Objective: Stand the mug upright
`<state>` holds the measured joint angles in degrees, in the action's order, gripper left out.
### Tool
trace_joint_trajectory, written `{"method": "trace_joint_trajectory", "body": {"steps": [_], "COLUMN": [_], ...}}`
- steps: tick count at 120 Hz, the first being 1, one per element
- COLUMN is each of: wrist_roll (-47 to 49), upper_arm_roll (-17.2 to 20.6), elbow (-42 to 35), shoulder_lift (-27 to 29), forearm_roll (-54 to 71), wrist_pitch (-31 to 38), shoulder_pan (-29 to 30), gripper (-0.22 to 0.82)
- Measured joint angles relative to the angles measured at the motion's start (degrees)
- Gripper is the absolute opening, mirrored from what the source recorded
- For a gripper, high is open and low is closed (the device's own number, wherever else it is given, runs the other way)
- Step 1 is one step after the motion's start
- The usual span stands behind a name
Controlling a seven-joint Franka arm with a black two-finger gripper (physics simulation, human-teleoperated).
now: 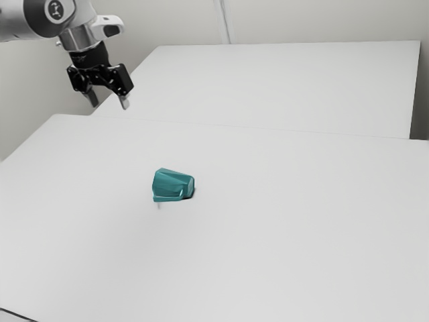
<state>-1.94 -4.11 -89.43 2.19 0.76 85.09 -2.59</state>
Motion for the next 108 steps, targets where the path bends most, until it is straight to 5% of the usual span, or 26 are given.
{"method": "trace_joint_trajectory", "body": {"steps": [48,108], "wrist_roll": [-2.1,-18.6], "upper_arm_roll": [-2.5,-7.5], "elbow": [-1.7,-17.2], "shoulder_lift": [1.6,1.4], "forearm_roll": [-1.1,-22.2], "wrist_pitch": [2.9,23.8], "shoulder_pan": [1.0,5.7], "gripper": [0.6,0.6]}}
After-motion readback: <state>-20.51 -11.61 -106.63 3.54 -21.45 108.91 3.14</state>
